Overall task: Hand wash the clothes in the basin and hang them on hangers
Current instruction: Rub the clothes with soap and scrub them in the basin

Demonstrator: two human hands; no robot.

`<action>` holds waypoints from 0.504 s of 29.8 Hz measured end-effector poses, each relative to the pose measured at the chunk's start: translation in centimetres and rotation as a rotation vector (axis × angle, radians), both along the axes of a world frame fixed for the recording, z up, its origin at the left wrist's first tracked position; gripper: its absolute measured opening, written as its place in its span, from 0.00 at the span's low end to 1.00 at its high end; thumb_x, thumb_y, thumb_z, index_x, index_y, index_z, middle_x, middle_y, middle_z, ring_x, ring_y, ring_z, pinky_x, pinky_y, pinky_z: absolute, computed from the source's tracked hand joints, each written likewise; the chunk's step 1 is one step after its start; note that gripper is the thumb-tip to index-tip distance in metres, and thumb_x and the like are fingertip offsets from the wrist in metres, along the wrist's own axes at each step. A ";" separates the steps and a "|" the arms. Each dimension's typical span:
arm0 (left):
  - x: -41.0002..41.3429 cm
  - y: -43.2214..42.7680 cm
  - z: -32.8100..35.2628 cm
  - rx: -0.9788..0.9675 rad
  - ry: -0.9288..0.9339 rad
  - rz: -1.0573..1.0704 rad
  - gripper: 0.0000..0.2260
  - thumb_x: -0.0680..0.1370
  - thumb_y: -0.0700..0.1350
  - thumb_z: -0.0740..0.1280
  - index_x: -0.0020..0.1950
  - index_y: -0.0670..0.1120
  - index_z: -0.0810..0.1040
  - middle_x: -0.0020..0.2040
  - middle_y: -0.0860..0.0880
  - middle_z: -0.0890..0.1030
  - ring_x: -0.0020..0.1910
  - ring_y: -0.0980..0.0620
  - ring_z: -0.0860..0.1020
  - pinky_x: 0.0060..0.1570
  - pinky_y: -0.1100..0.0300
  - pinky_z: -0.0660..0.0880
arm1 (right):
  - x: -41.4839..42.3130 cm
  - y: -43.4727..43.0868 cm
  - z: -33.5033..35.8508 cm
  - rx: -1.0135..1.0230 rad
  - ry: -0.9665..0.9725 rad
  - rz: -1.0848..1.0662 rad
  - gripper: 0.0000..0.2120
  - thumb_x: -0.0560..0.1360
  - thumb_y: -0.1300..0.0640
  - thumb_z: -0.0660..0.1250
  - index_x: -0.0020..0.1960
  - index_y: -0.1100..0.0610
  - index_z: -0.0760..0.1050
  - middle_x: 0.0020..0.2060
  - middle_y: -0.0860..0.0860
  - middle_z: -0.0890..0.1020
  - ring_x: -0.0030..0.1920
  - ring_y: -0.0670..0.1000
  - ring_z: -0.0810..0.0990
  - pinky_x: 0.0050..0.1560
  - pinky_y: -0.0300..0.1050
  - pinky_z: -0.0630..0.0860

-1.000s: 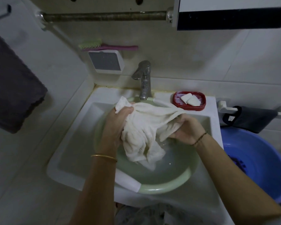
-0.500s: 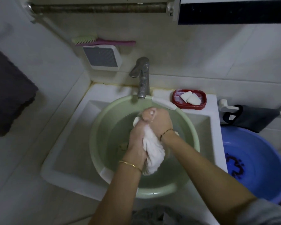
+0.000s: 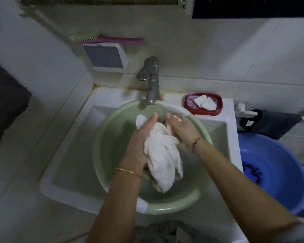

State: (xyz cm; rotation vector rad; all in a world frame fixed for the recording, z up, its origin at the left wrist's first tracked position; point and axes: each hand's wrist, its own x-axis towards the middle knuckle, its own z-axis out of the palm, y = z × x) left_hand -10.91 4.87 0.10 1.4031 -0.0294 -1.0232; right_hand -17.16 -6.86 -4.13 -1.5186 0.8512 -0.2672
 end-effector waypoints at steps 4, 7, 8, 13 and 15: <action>2.0 1.7 -0.4 -0.030 -0.133 0.053 0.03 0.78 0.36 0.63 0.45 0.40 0.74 0.43 0.45 0.77 0.35 0.58 0.80 0.39 0.65 0.76 | -3.8 -2.4 -1.2 -0.103 0.146 0.264 0.17 0.72 0.38 0.66 0.51 0.51 0.78 0.40 0.46 0.81 0.37 0.45 0.78 0.38 0.38 0.70; 2.6 2.5 -0.1 -0.023 -0.313 0.113 0.07 0.70 0.36 0.69 0.47 0.39 0.76 0.38 0.46 0.79 0.34 0.56 0.79 0.37 0.64 0.77 | -4.8 -3.2 -2.3 -0.281 0.392 0.436 0.15 0.73 0.42 0.67 0.51 0.52 0.78 0.46 0.47 0.80 0.45 0.46 0.76 0.44 0.38 0.69; 2.6 2.8 0.2 -0.006 -0.367 0.148 0.04 0.71 0.34 0.68 0.44 0.39 0.76 0.35 0.48 0.78 0.31 0.58 0.78 0.32 0.67 0.75 | -5.0 -3.4 -2.6 -0.345 0.465 0.445 0.17 0.73 0.42 0.67 0.51 0.55 0.78 0.46 0.50 0.80 0.44 0.47 0.76 0.42 0.38 0.69; 3.1 3.2 0.1 0.050 -0.402 0.183 0.04 0.75 0.32 0.64 0.46 0.40 0.75 0.36 0.49 0.77 0.36 0.52 0.76 0.30 0.66 0.74 | -5.7 -4.2 -3.0 0.350 -0.083 0.088 0.24 0.70 0.44 0.69 0.53 0.64 0.77 0.44 0.57 0.83 0.46 0.58 0.79 0.46 0.46 0.79; 2.9 2.7 -0.3 0.057 -0.286 0.146 0.05 0.77 0.36 0.64 0.52 0.41 0.73 0.40 0.48 0.77 0.40 0.50 0.77 0.34 0.62 0.76 | -5.3 -4.1 -3.2 0.702 -0.386 -0.032 0.26 0.73 0.49 0.68 0.64 0.64 0.70 0.56 0.61 0.78 0.56 0.61 0.78 0.49 0.56 0.79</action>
